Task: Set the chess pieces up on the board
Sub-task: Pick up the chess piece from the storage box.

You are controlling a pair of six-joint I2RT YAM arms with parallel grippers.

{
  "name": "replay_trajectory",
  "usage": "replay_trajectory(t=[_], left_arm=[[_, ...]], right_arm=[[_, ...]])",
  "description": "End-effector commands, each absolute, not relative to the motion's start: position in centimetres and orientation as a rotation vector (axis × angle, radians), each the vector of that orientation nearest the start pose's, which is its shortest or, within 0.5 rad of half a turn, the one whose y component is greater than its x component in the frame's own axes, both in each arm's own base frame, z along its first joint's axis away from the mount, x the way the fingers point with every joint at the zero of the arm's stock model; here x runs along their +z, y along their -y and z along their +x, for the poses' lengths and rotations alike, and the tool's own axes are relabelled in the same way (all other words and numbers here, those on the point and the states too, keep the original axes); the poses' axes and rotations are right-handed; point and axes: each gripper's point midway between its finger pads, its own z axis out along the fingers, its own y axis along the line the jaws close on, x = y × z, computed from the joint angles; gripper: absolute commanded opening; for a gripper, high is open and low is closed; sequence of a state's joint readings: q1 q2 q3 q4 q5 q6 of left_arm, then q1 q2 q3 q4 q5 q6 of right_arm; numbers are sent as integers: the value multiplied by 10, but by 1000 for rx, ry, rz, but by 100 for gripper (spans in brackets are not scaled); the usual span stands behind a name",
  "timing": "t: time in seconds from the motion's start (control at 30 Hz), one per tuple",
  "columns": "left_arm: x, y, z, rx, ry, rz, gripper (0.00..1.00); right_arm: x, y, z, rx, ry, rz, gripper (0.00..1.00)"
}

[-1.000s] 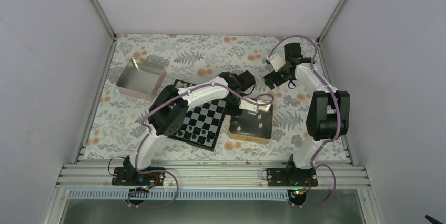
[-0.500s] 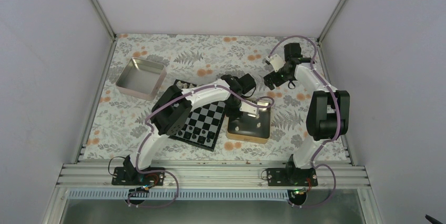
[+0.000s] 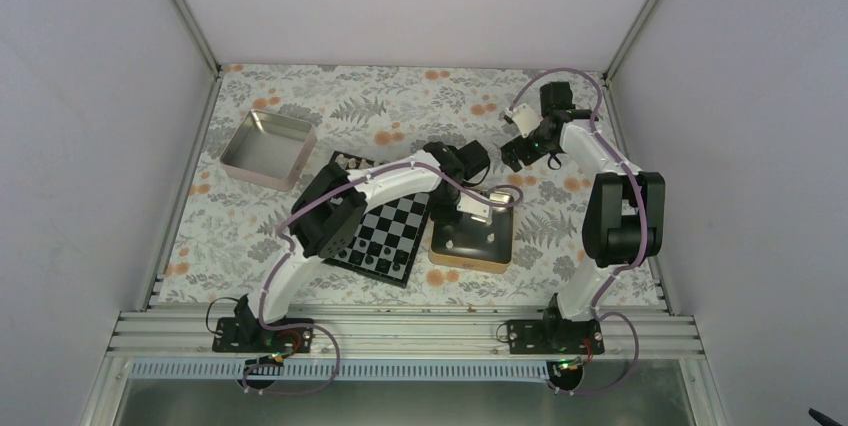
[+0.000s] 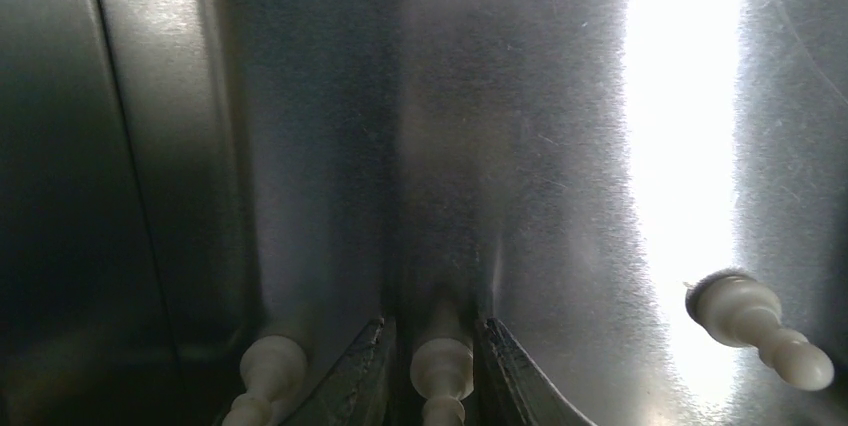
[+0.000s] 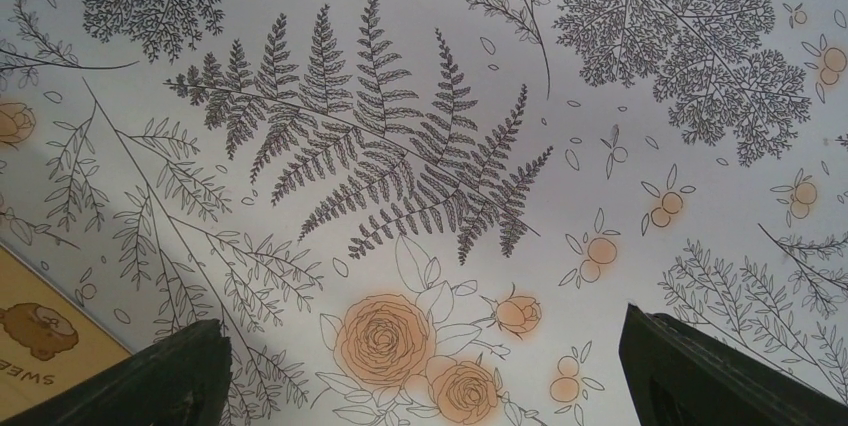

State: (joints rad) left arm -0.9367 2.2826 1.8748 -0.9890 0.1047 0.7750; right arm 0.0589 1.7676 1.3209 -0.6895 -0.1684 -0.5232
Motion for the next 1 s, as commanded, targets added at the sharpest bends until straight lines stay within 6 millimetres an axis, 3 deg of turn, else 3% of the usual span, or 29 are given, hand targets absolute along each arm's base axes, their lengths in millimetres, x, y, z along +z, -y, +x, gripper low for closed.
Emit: replay_trajectory(t=[0.0, 0.23, 0.6, 0.97], left_arm=[[28, 402, 271, 128, 2099, -2523, 20], [26, 406, 270, 123, 2074, -2525, 13], [28, 402, 273, 22, 2047, -2531, 23], [32, 398, 272, -87, 1961, -2523, 24]], right_arm=[[94, -61, 413, 120, -2559, -853, 100], [94, -61, 412, 124, -2558, -857, 100], [93, -63, 410, 137, -2561, -870, 100], [92, -63, 407, 146, -2562, -881, 100]])
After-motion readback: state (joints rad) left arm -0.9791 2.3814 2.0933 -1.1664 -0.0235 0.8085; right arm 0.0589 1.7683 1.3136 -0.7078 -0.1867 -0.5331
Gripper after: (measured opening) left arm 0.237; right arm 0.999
